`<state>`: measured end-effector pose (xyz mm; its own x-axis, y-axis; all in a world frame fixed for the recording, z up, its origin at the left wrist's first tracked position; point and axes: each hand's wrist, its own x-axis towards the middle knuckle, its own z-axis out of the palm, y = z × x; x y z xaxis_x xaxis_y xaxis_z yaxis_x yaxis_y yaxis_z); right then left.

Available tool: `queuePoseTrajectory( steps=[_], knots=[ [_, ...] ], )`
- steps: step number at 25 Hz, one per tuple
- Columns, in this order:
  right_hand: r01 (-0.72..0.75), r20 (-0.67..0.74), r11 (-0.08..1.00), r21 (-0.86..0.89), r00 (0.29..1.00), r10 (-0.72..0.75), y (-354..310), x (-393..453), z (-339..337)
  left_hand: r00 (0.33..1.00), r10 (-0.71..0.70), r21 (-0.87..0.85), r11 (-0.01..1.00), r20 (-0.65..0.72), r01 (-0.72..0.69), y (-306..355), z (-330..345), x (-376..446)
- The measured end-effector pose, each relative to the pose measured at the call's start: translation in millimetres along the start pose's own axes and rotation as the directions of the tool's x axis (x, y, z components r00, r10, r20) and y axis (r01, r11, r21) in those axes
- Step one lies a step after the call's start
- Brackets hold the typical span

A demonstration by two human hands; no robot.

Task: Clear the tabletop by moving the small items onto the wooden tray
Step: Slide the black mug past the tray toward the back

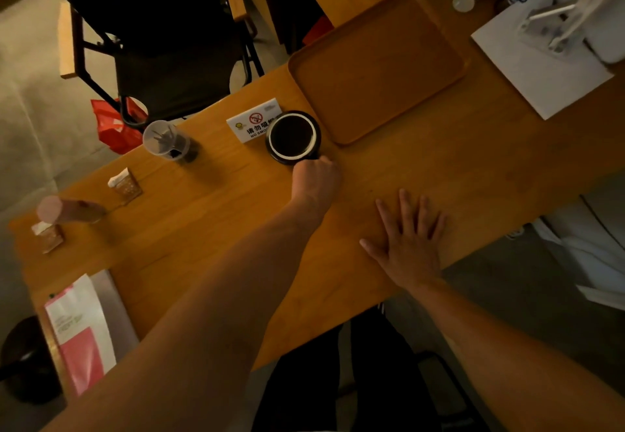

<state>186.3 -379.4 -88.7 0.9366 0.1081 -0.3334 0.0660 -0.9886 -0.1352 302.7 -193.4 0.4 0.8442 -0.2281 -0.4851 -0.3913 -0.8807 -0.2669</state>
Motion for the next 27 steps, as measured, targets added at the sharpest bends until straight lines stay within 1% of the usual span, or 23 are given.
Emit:
queuePoseTrajectory(
  steps=[3,6,8,10,12,13,15,18,19,21,23,25,26,27],
  knots=[
    [0.006,-0.020,1.000,-0.005,1.000,-0.006,1,-2,-1,1.000,-0.017,0.014,1.000,-0.004,0.017,-4,-4,-1],
    [0.004,-0.005,1.000,-0.001,1.000,-0.004,0,-1,-5,0.999,-0.018,0.037,0.999,-0.041,0.019,-13,-5,-6],
    [-0.003,0.024,1.000,0.006,1.000,0.003,0,0,-6,0.996,-0.018,0.051,0.998,-0.083,0.023,-25,-10,-12],
    [-0.007,0.070,1.000,0.019,0.998,0.006,0,1,-7,0.991,-0.021,0.024,0.999,-0.131,0.024,-38,-15,-17],
    [-0.008,0.102,1.000,0.024,0.995,0.006,1,1,-8,0.986,-0.030,-0.051,0.998,-0.161,0.022,-49,-19,-21],
    [-0.008,0.119,1.000,0.025,0.993,0.005,1,1,-9,0.984,-0.048,-0.122,0.992,-0.170,0.027,-53,-22,-24],
    [-0.003,0.150,1.000,0.030,0.989,-0.001,1,1,-15,0.976,-0.130,-0.337,0.939,-0.177,0.064,-59,-29,-31],
    [0.003,0.203,0.998,0.059,0.979,-0.015,2,1,-20,0.950,-0.269,-0.618,0.777,-0.159,0.116,-66,-33,-44],
    [0.005,0.224,0.997,0.072,0.974,-0.022,2,1,-21,0.948,-0.289,-0.720,0.686,-0.137,0.105,-68,-32,-49],
    [0.006,0.258,0.995,0.095,0.966,-0.031,3,2,-23,0.952,-0.298,-0.899,0.433,-0.073,0.067,-69,-30,-60],
    [0.003,0.275,0.994,0.108,0.961,-0.033,3,4,-24,0.955,-0.294,-0.981,0.177,0.029,0.084,-63,-23,-71],
    [0.003,0.295,0.993,0.121,0.955,-0.039,4,5,-25,0.951,-0.280,-0.990,-0.071,0.135,0.120,-53,-13,-78],
    [0.006,0.308,0.992,0.125,0.950,-0.044,4,6,-25,0.947,-0.276,-0.979,-0.163,0.164,0.123,-48,-8,-80],
    [0.010,0.318,0.992,0.124,0.947,-0.049,5,7,-25,0.944,-0.274,-0.966,-0.228,0.182,0.120,-43,-3,-81]
  ],
)
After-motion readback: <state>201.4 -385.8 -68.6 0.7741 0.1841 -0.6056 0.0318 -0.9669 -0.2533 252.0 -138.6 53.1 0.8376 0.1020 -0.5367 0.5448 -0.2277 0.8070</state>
